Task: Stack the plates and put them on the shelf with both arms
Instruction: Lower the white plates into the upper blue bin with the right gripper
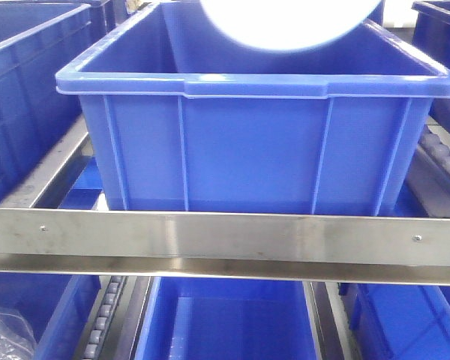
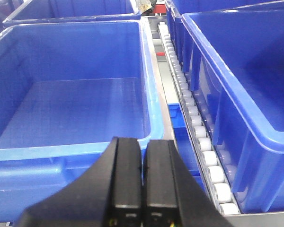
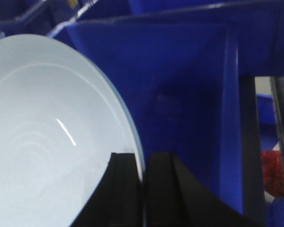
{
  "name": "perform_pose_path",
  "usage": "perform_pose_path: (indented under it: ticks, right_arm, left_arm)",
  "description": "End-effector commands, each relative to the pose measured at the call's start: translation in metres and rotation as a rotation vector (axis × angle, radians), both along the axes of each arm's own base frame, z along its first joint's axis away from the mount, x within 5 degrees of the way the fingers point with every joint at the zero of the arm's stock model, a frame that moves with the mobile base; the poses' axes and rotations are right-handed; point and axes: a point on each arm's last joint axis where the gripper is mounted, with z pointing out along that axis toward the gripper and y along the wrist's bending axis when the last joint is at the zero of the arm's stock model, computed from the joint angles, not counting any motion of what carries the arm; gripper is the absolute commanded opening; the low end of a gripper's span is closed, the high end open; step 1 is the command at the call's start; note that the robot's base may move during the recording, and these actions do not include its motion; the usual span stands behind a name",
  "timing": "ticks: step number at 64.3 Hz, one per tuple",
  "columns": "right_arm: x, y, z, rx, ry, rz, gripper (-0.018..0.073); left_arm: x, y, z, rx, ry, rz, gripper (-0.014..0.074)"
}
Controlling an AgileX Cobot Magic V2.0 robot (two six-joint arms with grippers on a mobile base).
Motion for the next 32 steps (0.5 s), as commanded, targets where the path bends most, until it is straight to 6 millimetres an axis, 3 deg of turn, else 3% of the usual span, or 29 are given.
perform_pose_path:
  ticks: [1,14,32]
  right_arm:
    - [0.014,-0.001,0.026,0.028,-0.153,-0.056,0.0049]
    - [0.047,0.016,0.011,0.019,-0.115,-0.033,0.0073]
    - [0.057,0.021,0.009,0.018,-0.11,-0.026,0.0302]
  left_arm:
    - [0.001,0.001,0.017,-0.022,-0.106,0.014,0.0082]
    - [0.001,0.001,0.017,-0.022,-0.106,0.014,0.0082]
    - [0.001,0.001,0.017,-0.022,-0.106,0.014,0.0082]
